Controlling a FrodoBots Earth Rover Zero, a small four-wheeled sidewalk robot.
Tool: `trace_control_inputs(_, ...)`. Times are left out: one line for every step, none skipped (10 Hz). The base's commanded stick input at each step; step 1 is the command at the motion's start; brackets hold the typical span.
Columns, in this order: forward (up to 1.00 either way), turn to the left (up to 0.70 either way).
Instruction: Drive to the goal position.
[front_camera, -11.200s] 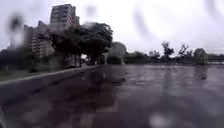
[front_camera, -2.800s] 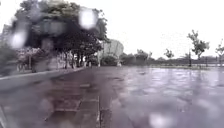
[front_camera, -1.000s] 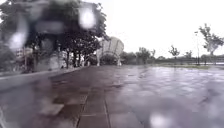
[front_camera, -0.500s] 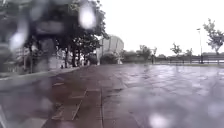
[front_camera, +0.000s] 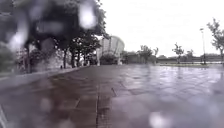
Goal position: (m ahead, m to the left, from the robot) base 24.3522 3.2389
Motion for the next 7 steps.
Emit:
trace_control_inputs(1.0,0.0)
trace_control_inputs(1.0,0.0)
trace_control_inputs(1.0,0.0)
trace_control_inputs(1.0,0.0)
trace_control_inputs(1.0,0.0)
trace_control_inputs(1.0,0.0)
trace_control_inputs(1.0,0.0)
